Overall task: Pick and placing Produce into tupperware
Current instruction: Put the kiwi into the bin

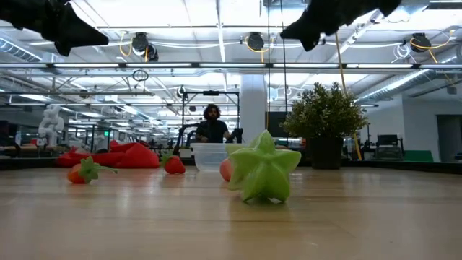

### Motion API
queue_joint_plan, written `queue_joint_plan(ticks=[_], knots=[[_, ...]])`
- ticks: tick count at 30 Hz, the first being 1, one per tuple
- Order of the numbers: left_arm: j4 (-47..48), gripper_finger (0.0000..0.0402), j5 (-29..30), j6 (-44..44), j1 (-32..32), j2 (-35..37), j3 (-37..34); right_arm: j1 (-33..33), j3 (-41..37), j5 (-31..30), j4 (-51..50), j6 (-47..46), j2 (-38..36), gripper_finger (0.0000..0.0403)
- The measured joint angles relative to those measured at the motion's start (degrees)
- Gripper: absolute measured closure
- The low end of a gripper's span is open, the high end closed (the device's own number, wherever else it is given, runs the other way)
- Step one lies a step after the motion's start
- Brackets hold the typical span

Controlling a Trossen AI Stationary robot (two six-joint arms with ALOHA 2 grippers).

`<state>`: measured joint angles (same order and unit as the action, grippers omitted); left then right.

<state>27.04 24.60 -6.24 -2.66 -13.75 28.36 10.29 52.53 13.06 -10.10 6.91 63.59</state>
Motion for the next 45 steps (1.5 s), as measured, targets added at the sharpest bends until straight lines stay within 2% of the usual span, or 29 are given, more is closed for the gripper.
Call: queue_joint_plan(ticks=[9, 17, 24, 30, 35, 39, 45], knots=[[0.2, 0.0369, 0.0, -1.8, 0.0, -11.8, 4.6, 3.3, 0.0, 0.4, -1.5, -0.2, -0.2, 0.0403], [0.1, 0.0369, 1.3, -4.5, 0.0, -17.7, 7.2, 3.2, 0.0, 0.3, -4.4, -1.7, 1.3, 0.0403], [0.3, 0.0369, 1.4, -8.0, 0.0, -18.6, 7.5, 0.8, 1.2, 0.2, -8.8, -1.7, 8.5, 0.0403], [0.4, 0.0369, 1.3, -8.1, 0.0, -18.6, 7.5, -3.0, 7.9, -8.4, -16.7, 1.9, 18.4, 0.0403], [0.4, 0.0369, 1.3, -8.0, 0.0, -18.6, 7.5, -4.2, 14.3, -9.5, -20.1, 5.8, 25.8, 0.0401], [1.2, 0.0369, 1.0, -8.0, 0.0, -18.6, 7.5, -4.4, 18.5, -11.9, -21.6, 11.2, 29.4, 0.0382], [3.3, 0.0369, 0.9, -8.1, 0.0, -18.6, 7.5, -4.4, 21.6, -11.9, -25.1, 15.3, 31.0, 0.0341]])
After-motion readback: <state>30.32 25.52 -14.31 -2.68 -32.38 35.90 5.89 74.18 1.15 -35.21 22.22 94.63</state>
